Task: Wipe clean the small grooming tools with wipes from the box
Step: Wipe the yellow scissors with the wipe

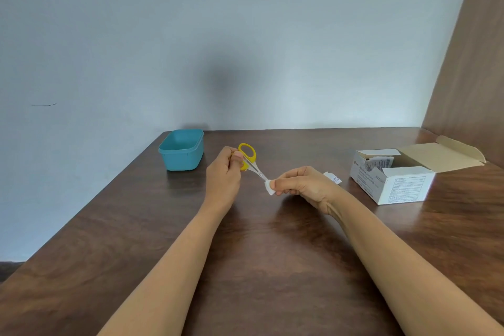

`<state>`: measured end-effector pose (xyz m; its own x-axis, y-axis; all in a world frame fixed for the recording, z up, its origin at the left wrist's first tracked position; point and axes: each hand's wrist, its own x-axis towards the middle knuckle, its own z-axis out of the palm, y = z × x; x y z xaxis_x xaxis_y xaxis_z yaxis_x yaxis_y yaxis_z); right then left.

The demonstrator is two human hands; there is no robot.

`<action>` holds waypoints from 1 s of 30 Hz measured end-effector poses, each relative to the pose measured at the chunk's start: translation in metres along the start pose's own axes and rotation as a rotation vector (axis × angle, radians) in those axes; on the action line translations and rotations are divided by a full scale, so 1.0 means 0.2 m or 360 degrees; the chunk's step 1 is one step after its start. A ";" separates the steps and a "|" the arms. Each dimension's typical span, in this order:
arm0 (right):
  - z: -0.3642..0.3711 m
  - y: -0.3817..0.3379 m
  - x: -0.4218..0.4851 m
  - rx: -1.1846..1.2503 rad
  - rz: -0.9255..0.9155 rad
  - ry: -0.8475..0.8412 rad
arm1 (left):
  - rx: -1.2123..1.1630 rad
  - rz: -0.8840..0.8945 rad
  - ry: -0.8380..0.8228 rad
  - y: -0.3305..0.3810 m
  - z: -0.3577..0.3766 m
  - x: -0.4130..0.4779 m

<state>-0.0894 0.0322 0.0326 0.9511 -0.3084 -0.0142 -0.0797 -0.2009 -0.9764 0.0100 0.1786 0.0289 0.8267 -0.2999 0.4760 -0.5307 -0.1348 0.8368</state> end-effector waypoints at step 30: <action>0.01 0.03 0.01 0.0035 -0.0044 0.0028 | -0.0060 -0.0072 -0.0106 -0.01 0.02 -0.03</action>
<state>-0.0878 0.0325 0.0271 0.9475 -0.3193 0.0164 -0.0467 -0.1891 -0.9808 0.0053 0.1763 0.0242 0.8349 -0.3565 0.4193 -0.4845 -0.1146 0.8673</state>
